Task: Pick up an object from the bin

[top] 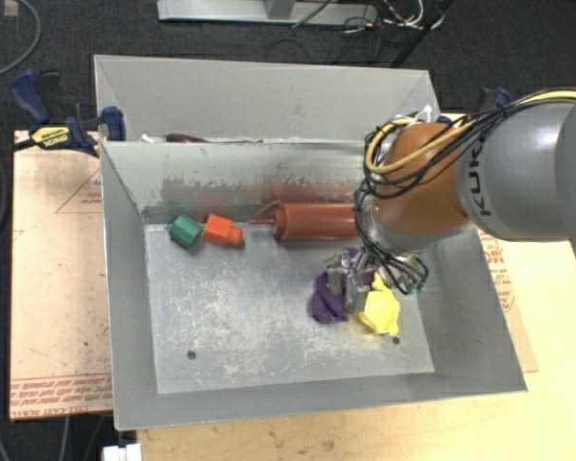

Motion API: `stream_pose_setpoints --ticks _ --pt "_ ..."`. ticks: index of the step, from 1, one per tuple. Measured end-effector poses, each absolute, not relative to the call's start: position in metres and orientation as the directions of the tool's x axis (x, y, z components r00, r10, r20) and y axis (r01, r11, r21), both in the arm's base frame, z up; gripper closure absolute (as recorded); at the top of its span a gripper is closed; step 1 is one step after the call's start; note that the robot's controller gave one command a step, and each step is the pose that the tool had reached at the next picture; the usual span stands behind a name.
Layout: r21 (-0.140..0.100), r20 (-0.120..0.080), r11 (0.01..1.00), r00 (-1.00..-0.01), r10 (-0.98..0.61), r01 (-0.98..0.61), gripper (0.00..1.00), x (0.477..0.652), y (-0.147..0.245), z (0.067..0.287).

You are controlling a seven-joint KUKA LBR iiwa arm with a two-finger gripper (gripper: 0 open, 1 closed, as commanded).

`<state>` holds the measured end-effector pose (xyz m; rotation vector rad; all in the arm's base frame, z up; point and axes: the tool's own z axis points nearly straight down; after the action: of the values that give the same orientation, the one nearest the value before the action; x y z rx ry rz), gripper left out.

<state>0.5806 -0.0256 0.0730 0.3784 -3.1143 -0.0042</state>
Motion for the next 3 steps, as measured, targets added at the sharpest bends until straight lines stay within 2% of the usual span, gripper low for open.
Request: stream_pose_setpoints --ticks 1,2,3 --pt "0.006 0.011 0.969 -0.969 -0.249 -0.249 1.00 0.582 -0.024 0.114" --pt "0.003 0.002 0.981 -0.981 -0.196 -0.196 1.00 0.582 -0.026 0.326" --pt "0.001 -0.007 0.983 -0.983 -0.186 -0.186 1.00 0.583 -0.026 0.357"
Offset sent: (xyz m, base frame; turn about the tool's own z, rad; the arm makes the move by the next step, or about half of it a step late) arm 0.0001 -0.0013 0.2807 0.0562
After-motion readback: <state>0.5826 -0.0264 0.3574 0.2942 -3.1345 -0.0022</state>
